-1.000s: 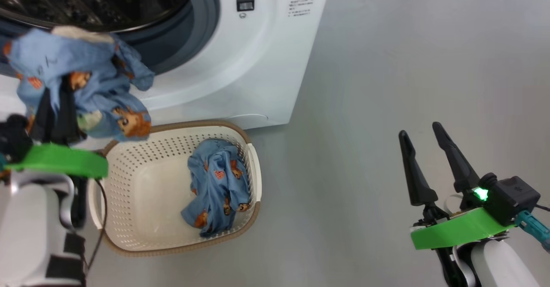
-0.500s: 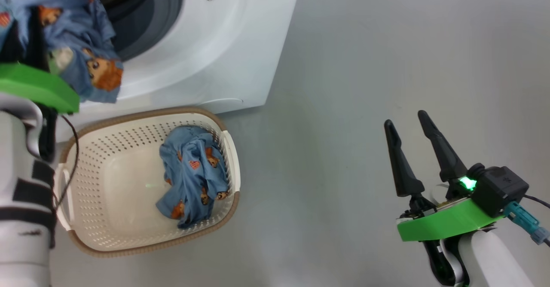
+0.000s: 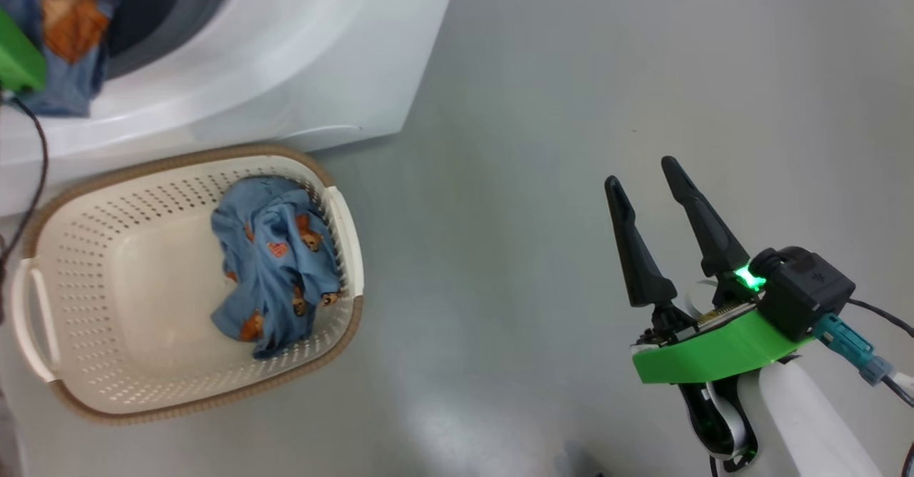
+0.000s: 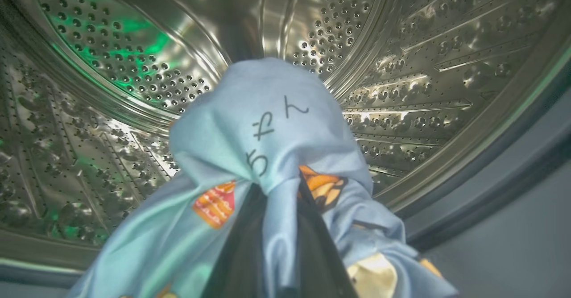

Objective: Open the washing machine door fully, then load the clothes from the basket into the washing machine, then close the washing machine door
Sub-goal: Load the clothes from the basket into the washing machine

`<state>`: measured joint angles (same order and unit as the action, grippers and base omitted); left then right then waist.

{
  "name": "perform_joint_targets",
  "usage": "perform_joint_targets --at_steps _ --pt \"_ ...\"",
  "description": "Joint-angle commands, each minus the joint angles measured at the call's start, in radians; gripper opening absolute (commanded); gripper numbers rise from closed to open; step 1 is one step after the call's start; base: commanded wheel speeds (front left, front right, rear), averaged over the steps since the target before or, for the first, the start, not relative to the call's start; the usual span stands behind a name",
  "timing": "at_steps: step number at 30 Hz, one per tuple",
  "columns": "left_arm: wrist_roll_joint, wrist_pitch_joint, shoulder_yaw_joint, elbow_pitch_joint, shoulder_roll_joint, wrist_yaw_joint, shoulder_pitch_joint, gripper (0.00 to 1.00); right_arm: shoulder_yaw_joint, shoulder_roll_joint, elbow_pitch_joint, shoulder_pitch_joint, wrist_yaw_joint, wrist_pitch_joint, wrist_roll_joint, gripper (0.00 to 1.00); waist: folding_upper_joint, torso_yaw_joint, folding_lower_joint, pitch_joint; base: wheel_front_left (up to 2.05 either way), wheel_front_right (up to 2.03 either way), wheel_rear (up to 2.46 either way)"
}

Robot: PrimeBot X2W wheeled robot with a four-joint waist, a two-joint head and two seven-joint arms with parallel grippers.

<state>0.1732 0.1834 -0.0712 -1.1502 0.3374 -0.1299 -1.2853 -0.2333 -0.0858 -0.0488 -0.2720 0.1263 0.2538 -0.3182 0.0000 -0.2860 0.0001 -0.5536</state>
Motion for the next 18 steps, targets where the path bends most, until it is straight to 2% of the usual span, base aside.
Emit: perform_joint_targets --at_steps 1,10,18 --pt "-0.012 -0.003 0.003 0.012 0.051 0.007 -0.029 0.0 -0.027 0.002 0.024 -0.01 0.004 0.008 -0.008 1.0 0.0 -0.025 -0.0001 -0.028 0.0 0.0 0.0" --pt "-0.031 0.034 -0.023 -0.051 0.096 0.02 -0.154 0.0 -0.062 0.014 0.029 -0.041 0.004 0.008 -0.013 1.0 0.0 -0.068 -0.0001 -0.08 0.0 0.0 0.0" --pt "-0.032 0.075 -0.029 -0.017 0.122 0.031 -0.213 0.0 -0.063 0.021 0.036 -0.049 0.004 0.008 -0.012 1.0 0.0 -0.081 -0.0001 -0.109 0.0 0.0 0.0"
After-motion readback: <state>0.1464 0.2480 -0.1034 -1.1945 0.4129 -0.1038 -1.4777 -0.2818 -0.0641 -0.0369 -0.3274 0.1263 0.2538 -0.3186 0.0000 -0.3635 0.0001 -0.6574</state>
